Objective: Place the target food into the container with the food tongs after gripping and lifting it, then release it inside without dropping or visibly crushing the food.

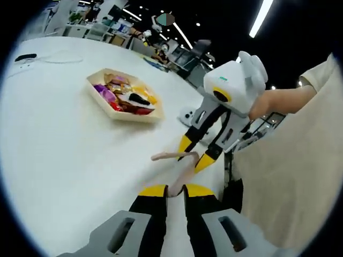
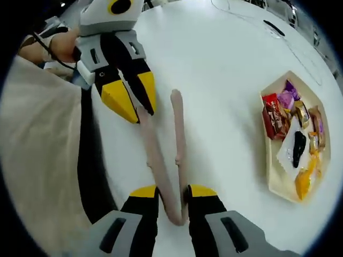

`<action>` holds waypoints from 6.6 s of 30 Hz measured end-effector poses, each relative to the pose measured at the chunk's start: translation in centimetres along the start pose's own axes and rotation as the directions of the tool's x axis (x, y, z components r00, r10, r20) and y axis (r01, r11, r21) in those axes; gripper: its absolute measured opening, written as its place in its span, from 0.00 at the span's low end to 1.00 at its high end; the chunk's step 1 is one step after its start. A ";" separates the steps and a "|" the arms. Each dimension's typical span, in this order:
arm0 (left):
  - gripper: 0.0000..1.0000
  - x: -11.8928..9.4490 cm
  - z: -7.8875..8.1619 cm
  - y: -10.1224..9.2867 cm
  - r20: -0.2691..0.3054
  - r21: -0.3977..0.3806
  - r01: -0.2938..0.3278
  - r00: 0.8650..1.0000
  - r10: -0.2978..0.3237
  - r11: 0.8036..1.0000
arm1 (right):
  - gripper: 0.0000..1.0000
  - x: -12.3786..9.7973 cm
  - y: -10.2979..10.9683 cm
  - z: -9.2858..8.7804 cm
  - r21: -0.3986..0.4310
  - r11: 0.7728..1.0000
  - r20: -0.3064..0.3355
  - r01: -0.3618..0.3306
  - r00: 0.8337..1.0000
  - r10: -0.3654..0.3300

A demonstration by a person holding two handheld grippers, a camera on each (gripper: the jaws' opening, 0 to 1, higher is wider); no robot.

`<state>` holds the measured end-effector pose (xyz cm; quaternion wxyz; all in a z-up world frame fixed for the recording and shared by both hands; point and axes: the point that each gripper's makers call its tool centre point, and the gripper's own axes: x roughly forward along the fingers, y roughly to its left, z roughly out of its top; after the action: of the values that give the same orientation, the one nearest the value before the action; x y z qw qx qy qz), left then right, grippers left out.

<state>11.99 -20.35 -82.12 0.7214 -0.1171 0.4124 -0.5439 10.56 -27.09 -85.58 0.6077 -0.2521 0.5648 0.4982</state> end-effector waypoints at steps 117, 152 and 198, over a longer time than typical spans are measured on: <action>0.33 -3.7 -4.9 1.3 -0.128 0.030 -0.115 0.985 0.118 0.993 | 0.25 -1.4 -1.5 -3.6 0.176 0.955 0.003 0.238 0.970 -0.242; 0.64 -11.5 -0.5 3.8 0.112 -0.063 -0.306 0.944 0.311 0.950 | 0.34 -5.2 -1.4 0.1 0.406 0.848 0.202 0.341 0.871 -0.448; 0.95 -27.4 15.6 -1.9 0.751 -0.087 -0.449 0.557 0.355 0.889 | 0.75 -23.2 -2.7 12.0 0.600 0.798 0.775 0.064 0.204 -0.599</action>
<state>20.04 -1.29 -58.27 0.9356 -0.1919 0.0619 -0.2897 21.31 -25.15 -61.71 0.9525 0.1184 0.1173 0.2549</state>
